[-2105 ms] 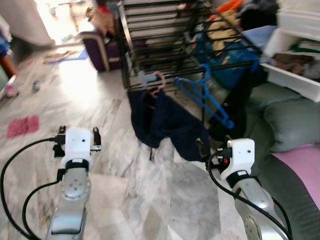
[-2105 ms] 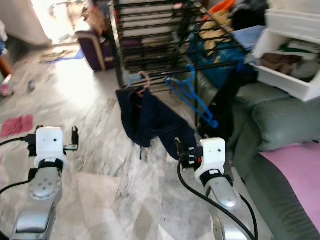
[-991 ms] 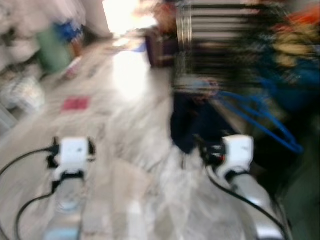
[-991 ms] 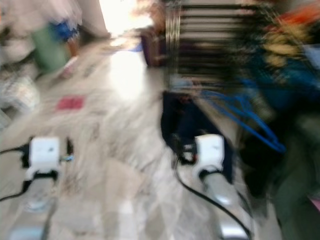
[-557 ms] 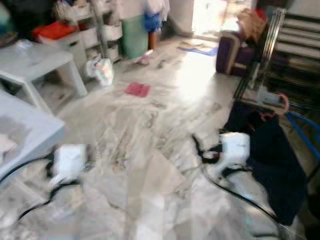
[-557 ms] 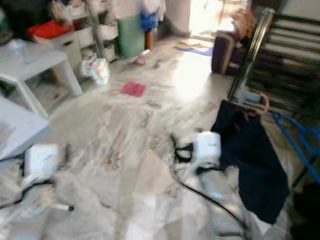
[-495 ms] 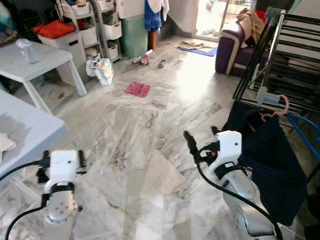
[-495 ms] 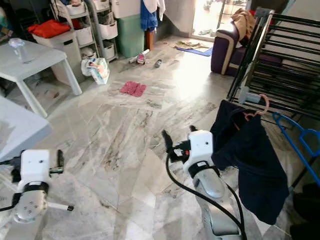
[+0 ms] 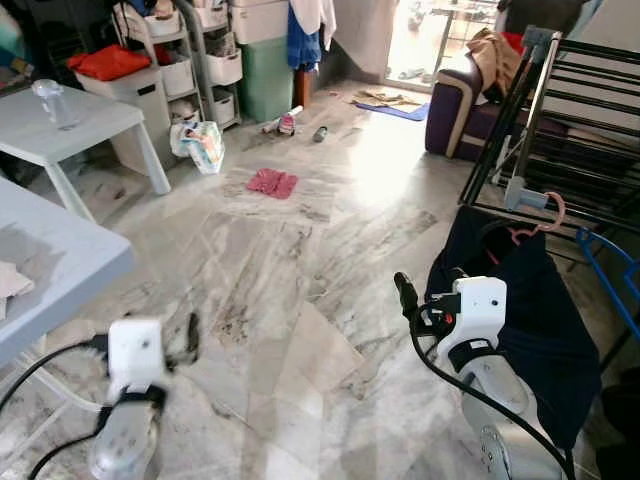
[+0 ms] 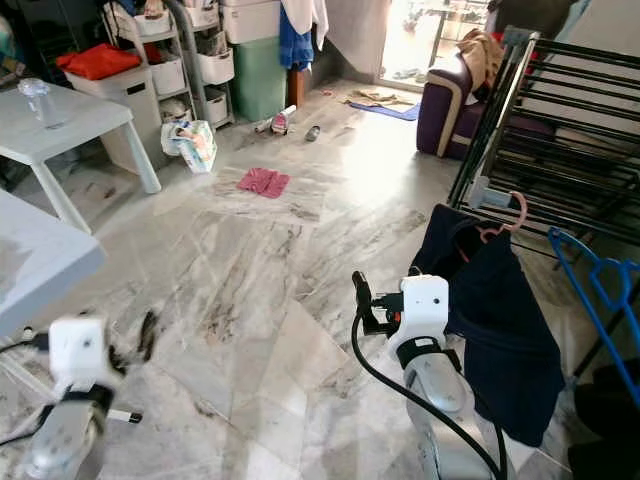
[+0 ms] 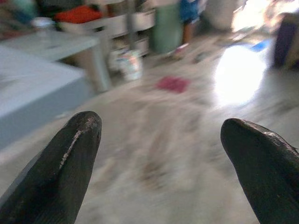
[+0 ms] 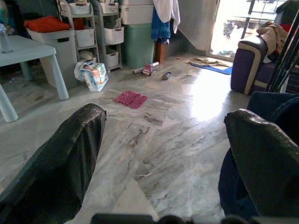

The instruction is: Hang hanger

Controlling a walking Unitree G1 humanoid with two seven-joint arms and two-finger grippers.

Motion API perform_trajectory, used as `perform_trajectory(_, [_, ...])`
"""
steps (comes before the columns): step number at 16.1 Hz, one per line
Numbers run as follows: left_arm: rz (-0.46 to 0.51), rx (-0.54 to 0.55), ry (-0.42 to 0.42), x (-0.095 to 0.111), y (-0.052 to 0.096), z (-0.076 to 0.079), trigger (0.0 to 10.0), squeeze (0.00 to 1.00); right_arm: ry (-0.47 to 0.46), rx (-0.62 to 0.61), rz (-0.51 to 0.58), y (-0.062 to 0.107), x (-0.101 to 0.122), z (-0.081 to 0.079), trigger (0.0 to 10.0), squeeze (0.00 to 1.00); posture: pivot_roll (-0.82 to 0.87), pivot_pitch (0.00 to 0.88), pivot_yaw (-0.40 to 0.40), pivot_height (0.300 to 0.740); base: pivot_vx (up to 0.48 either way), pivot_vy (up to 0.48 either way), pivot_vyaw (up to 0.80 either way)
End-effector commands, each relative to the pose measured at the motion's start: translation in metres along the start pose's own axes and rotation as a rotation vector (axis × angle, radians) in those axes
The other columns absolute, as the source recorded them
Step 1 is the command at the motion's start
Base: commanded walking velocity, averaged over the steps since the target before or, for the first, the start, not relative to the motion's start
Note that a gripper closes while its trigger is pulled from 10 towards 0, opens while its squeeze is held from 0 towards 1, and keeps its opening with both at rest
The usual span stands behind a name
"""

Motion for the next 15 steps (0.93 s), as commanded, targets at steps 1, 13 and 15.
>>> perform_trajectory(1, [0.030, -0.051, 0.031, 0.009, -0.002, 0.008, 10.0, 0.00, 0.000, 0.002, 0.001, -0.002, 0.003, 0.001, 10.0, 0.00, 0.10, 0.000, -0.050, 0.740, 0.000, 0.000, 0.00])
perform_trajectory(13, [0.013, -0.034, -0.076, -0.001, -0.003, 0.009, 10.0, 0.00, -0.008, -0.056, -0.006, 0.000, -0.002, 0.006, 10.0, 0.00, 0.09, 0.000, -0.042, 0.740, 0.000, 0.000, 0.00])
perform_trajectory(15, [0.037, -0.075, -0.052, 0.003, -0.004, 0.015, 10.0, 0.00, -0.016, -0.088, 0.001, 0.002, -0.002, 0.007, 10.0, 0.00, 0.08, 0.000, -0.037, 0.740, 0.000, 0.000, 0.00])
Point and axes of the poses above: a point about 5 cm out from each wrist's last joint towards the gripper, its own y axis pointing back from the gripper into the wrist, its own x axis along the axis of the wrist's last joint, z = x × y, the point moved 3 cm from there along -y, pointing out of the wrist towards the gripper, and after that the axes turned 8 degrees about -y, right-handed, at the moved point
